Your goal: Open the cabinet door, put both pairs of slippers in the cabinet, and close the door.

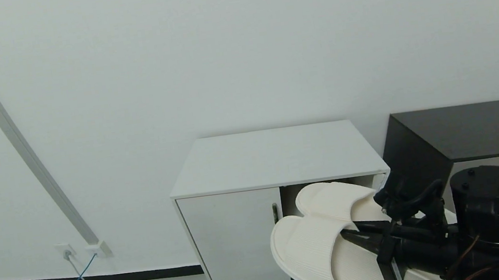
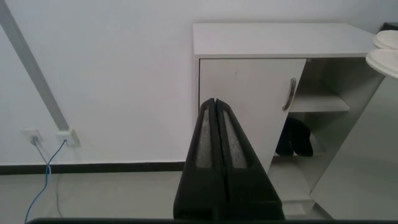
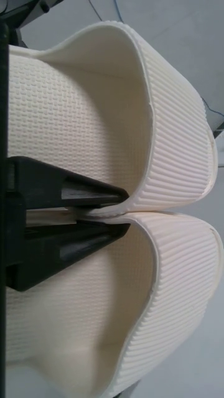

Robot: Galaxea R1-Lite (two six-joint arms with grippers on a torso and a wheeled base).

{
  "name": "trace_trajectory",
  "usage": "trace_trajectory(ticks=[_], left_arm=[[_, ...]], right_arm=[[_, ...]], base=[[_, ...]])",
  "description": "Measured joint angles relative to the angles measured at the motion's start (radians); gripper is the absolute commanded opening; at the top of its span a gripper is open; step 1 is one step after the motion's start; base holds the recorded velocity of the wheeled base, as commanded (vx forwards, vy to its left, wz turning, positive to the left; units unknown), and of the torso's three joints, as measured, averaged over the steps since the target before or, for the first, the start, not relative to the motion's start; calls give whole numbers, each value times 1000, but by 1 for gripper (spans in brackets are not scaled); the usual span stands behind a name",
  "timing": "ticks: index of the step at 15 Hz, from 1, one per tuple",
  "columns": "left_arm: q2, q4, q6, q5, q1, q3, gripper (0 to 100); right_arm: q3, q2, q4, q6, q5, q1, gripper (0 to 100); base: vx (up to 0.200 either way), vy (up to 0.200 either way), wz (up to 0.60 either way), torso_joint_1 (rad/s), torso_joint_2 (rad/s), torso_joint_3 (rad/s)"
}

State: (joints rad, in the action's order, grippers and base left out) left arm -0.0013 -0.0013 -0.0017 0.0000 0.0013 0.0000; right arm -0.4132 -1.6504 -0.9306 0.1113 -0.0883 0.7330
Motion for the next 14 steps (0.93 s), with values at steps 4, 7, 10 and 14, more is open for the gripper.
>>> trace_trajectory(ticks=[4, 7, 10, 14], left_arm=[[0, 0, 0, 0, 0, 0, 0], [0, 0, 0, 0, 0, 0, 0], [0, 0, 0, 0, 0, 0, 0], [0, 0, -1, 0, 0, 0, 0]], right_arm=[[4, -2, -1, 0, 0, 0, 0], [7, -4, -5, 0, 0, 0, 0], [10, -6, -4, 1, 0, 1, 0], [11, -8, -3, 0, 0, 2, 0]], base=[[0, 0, 0, -168, 377, 211], [0, 0, 0, -181, 429, 243], [0, 0, 0, -230, 543, 317], [0, 0, 0, -217, 542, 320]])
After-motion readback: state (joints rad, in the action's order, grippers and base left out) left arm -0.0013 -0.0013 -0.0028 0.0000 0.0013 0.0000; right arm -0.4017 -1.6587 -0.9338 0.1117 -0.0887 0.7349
